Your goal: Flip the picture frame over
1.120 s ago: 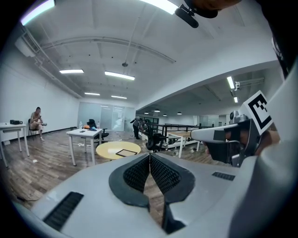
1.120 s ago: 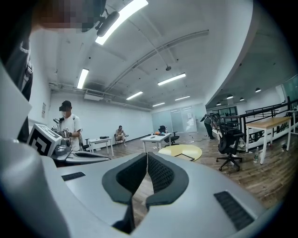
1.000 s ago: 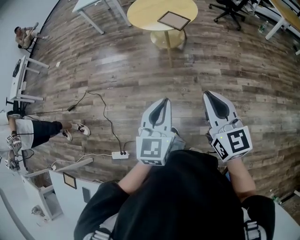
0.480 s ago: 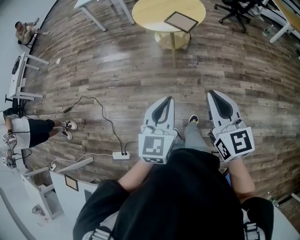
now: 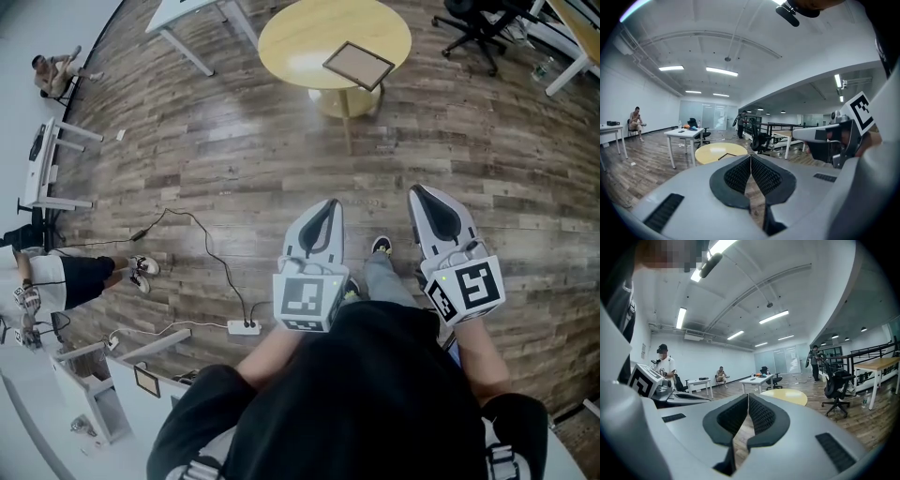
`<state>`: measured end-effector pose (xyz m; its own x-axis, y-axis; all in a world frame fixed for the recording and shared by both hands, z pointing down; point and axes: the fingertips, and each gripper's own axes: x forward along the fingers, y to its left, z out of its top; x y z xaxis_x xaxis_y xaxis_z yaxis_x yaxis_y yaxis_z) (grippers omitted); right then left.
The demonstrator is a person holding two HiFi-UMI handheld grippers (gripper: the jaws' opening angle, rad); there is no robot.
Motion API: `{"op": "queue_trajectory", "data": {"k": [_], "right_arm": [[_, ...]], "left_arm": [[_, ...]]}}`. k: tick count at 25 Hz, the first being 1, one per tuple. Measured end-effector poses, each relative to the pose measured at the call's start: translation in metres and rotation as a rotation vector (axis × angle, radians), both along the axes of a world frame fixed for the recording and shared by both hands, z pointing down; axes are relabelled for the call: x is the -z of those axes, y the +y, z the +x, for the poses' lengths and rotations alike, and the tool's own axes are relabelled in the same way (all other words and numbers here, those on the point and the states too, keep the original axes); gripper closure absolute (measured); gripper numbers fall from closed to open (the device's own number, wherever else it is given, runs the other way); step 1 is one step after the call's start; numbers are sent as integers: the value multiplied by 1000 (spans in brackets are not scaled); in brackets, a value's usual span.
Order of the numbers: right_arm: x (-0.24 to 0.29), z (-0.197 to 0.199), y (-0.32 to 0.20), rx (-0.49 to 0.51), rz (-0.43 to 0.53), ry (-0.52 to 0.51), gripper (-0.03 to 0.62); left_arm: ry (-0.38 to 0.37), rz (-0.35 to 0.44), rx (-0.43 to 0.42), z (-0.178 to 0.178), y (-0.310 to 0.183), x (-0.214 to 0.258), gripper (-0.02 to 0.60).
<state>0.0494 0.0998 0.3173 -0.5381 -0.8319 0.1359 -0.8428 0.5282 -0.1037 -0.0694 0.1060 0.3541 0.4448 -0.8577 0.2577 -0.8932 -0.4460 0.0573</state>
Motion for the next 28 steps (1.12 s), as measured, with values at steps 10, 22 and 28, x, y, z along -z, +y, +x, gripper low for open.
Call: {"op": "queue_trajectory", "data": {"k": [10,22,28], "right_arm": [[-1,59,-95,21,13,-29,574],[-15,80,-152,3,-19,-52,574],[-20,69,-190,-21,-31,-34,574]], "left_arm": [[-23,4,21,57,-94,3,558],[-61,-20,25,68,-156,-5,558],[-50,-18,-6,61,-198,-9,558]]}}
